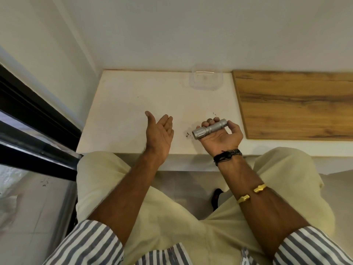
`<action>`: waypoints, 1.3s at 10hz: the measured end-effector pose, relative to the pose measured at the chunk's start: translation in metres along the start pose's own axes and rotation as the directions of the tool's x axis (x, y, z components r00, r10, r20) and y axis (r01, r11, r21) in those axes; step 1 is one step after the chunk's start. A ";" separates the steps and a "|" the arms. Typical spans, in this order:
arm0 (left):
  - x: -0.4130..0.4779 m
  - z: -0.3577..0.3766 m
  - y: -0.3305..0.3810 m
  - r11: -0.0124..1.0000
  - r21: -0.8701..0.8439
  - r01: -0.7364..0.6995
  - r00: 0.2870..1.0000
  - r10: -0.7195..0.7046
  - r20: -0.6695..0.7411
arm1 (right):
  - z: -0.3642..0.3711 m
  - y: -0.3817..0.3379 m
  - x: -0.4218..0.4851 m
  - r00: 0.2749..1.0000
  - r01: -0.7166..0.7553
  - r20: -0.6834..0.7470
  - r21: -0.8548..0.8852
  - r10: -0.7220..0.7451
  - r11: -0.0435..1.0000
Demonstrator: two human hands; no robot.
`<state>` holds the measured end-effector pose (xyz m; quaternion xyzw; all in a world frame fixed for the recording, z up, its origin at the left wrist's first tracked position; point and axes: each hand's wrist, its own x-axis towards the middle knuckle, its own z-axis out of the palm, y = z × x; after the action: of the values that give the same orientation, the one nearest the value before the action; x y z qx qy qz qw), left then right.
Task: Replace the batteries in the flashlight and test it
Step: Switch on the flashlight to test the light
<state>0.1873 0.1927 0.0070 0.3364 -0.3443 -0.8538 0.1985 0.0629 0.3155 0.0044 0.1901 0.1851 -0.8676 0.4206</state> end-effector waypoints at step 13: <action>-0.002 -0.007 0.003 0.994 -0.099 0.042 0.996 -0.034 0.083 | 0.012 0.004 -0.007 0.998 0.017 0.066 0.041 -0.020 0.999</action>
<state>0.1940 0.1882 0.0062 0.2974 -0.3022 -0.8866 0.1846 0.0680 0.3125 0.0176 0.1678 0.1551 -0.8809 0.4146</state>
